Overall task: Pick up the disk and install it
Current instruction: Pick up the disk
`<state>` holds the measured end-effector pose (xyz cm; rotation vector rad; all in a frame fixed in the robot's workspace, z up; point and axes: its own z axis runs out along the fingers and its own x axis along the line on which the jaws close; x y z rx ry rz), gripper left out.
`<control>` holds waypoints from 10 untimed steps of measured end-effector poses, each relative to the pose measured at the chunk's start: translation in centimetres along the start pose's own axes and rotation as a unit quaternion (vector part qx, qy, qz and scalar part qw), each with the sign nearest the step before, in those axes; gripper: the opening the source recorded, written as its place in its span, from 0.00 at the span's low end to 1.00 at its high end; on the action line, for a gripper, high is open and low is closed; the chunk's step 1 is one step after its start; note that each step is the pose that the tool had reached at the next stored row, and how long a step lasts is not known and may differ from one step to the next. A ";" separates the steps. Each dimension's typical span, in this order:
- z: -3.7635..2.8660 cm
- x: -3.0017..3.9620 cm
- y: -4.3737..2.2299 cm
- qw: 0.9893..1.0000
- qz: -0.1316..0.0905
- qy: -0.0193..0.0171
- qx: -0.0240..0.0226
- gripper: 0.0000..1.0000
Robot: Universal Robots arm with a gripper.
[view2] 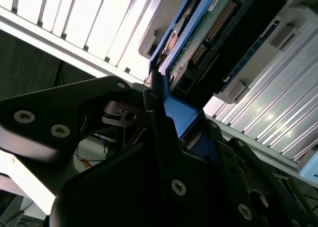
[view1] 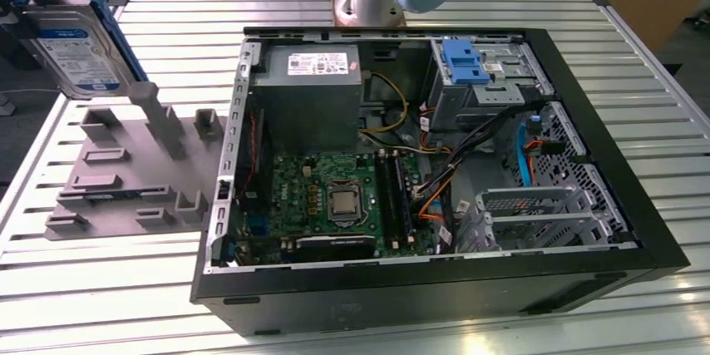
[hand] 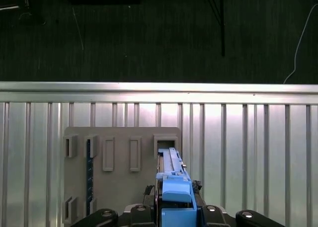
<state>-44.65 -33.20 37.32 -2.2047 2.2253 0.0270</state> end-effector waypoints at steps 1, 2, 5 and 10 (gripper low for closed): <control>-0.06 0.00 0.00 1.000 0.000 0.000 0.000 0.36; -0.12 0.00 0.00 1.000 0.000 0.000 0.000 0.36; -0.28 0.00 0.00 1.000 0.000 0.000 0.000 0.36; -0.67 -0.01 0.00 1.000 0.000 0.000 0.000 0.36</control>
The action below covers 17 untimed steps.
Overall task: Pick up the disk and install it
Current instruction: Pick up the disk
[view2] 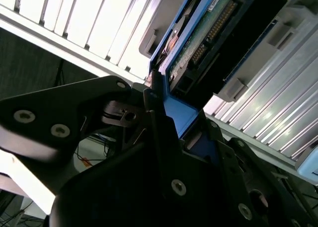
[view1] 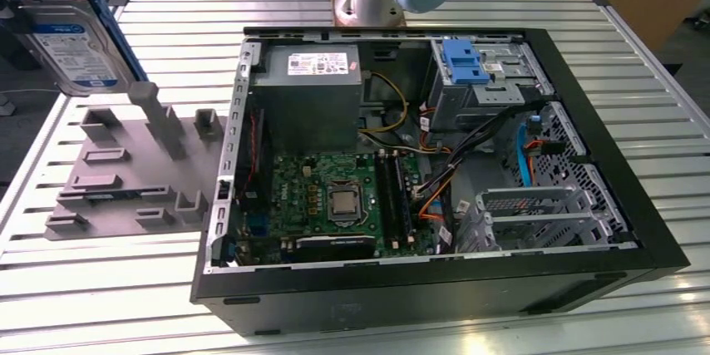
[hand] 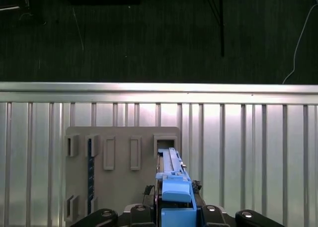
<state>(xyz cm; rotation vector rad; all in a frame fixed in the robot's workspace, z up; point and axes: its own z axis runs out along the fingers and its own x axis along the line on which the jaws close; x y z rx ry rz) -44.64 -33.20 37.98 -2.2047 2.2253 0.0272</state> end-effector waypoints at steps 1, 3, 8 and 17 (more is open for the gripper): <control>-0.09 0.00 0.00 1.000 0.000 0.000 0.000 0.36; -0.26 -0.01 0.00 1.000 0.000 0.000 0.000 0.36; -0.74 -0.01 0.01 1.000 0.000 0.000 0.000 0.36; -1.60 -0.03 0.01 1.000 0.000 0.000 0.000 0.36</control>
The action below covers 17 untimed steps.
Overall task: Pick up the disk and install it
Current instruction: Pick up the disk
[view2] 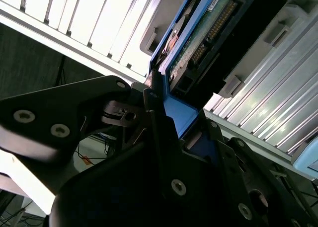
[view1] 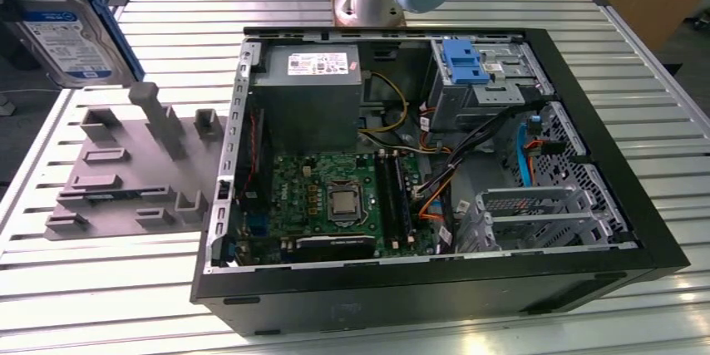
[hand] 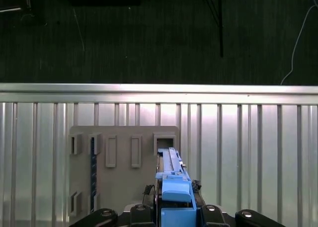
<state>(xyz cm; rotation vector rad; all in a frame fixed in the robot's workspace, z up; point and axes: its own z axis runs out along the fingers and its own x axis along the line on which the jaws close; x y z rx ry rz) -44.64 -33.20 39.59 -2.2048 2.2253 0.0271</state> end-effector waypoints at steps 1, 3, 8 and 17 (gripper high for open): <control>-0.09 0.00 0.00 1.000 0.000 0.000 0.000 0.36; -0.29 -0.01 0.00 1.000 0.000 0.000 0.000 0.36; -0.73 -0.02 0.00 1.000 0.000 0.000 0.000 0.36; -1.49 -0.03 0.01 1.000 0.000 0.000 0.000 0.36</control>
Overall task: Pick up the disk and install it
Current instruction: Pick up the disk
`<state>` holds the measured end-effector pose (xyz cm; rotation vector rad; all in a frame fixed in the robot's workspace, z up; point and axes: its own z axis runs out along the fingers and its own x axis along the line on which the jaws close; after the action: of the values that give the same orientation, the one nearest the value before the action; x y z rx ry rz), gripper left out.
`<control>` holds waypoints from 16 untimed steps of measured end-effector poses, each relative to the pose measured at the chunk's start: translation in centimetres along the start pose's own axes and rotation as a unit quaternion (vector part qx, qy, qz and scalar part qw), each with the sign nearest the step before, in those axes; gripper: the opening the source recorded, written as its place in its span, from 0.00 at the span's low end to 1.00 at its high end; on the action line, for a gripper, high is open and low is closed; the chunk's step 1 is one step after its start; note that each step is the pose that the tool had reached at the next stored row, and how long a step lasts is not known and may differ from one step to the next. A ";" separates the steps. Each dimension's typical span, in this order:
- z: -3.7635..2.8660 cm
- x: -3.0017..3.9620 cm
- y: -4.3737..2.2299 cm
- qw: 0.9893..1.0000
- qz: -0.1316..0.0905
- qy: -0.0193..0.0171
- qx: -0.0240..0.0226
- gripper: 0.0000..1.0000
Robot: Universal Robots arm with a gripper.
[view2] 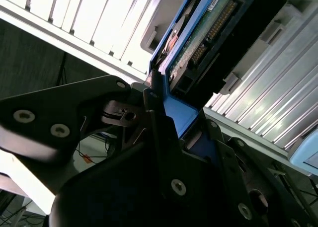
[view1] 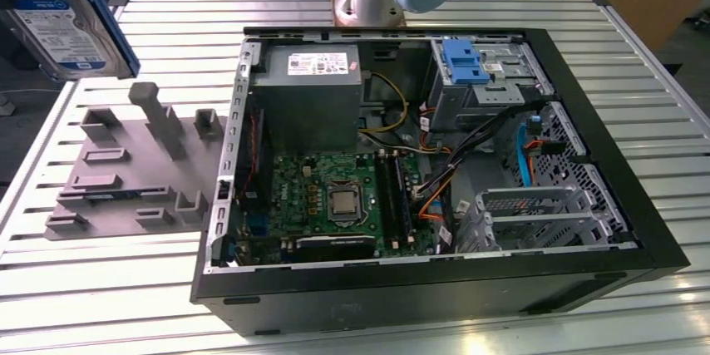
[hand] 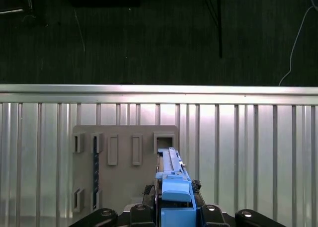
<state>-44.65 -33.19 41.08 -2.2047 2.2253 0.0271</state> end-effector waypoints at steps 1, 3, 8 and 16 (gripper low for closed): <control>-0.08 0.00 0.00 1.000 0.000 0.000 0.000 0.36; -0.24 0.00 0.00 1.000 0.000 0.000 0.000 0.36; -0.65 -0.02 0.00 1.000 0.000 0.000 0.000 0.36; -1.27 -0.03 0.01 1.000 0.000 0.000 0.000 0.36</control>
<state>-44.64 -33.19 42.35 -2.2047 2.2253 0.0271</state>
